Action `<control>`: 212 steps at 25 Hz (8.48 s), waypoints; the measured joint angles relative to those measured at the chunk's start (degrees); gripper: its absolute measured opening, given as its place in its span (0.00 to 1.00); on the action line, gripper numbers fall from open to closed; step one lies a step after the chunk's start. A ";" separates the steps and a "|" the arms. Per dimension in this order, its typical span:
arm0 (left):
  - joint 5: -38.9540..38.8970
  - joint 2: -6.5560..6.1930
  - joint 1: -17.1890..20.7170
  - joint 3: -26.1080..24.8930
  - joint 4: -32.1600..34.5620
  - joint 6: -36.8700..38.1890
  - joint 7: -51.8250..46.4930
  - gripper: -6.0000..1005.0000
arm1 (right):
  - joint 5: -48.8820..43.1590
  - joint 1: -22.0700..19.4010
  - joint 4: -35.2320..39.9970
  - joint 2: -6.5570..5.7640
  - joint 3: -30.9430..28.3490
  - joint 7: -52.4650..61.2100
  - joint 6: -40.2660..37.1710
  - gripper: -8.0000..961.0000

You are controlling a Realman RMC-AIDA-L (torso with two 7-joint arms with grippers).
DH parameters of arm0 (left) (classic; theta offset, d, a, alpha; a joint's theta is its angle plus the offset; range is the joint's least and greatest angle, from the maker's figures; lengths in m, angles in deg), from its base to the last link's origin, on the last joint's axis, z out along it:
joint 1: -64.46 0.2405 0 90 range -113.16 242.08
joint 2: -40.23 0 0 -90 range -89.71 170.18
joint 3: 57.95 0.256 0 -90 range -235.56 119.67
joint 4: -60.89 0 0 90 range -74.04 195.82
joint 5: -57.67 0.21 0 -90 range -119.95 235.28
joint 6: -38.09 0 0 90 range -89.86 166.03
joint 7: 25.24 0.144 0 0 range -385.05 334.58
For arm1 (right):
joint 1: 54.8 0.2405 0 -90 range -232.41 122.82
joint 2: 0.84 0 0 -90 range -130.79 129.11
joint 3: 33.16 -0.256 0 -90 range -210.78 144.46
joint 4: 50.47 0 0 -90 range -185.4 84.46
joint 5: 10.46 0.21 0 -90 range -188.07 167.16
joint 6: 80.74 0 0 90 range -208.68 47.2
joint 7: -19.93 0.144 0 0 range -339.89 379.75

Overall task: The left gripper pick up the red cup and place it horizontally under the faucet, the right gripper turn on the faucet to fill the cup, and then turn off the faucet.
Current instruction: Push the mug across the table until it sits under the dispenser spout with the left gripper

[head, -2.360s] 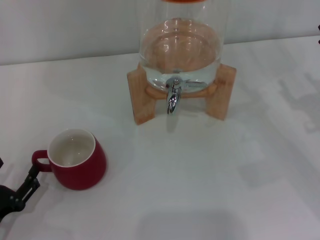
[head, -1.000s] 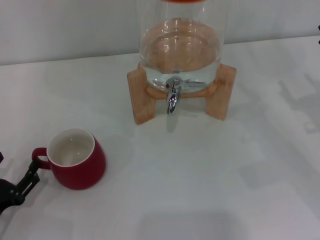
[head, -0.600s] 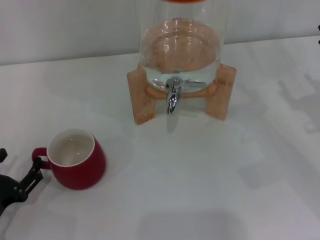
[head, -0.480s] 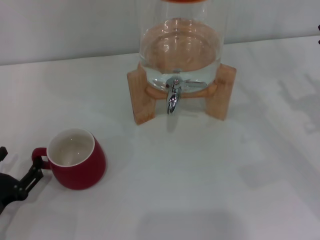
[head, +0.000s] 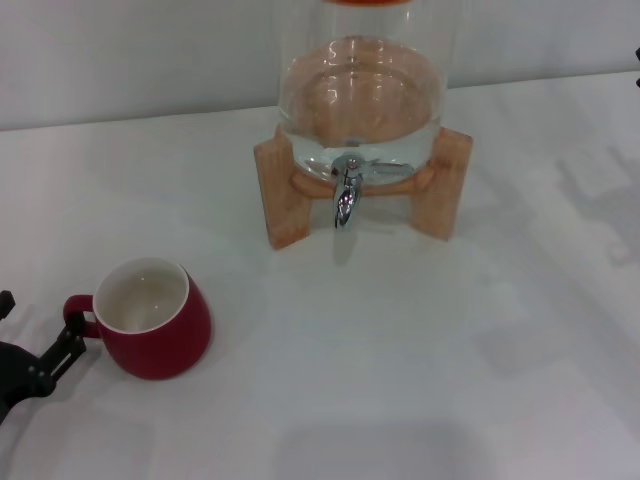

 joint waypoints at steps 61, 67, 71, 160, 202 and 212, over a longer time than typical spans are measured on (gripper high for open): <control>3.71 -0.07 -6.12 1.40 -1.07 1.01 -0.15 0.11 | 0.00 0.26 -0.08 -0.05 0.00 -0.01 0.00 0.86; 6.33 -0.12 -7.44 1.42 -1.31 1.05 -0.35 0.11 | -0.08 0.07 -0.27 -0.04 0.58 0.01 0.00 0.86; 8.56 -0.02 -7.54 1.51 -2.59 0.92 -0.55 0.11 | -0.09 -0.02 -0.27 -0.04 0.74 0.01 0.00 0.86; 12.23 0.04 -15.07 10.07 -6.27 8.53 -0.13 0.11 | 0.07 1.02 0.09 0.04 1.32 -0.08 1.59 0.86; 12.59 0.45 -15.26 12.04 -8.59 6.55 -0.16 0.11 | 0.06 1.18 0.17 0.04 1.49 -0.08 1.59 0.86; 12.31 0.28 -15.53 11.45 -8.16 6.99 -0.16 0.11 | 0.03 1.18 0.17 0.04 1.49 -0.08 1.59 0.86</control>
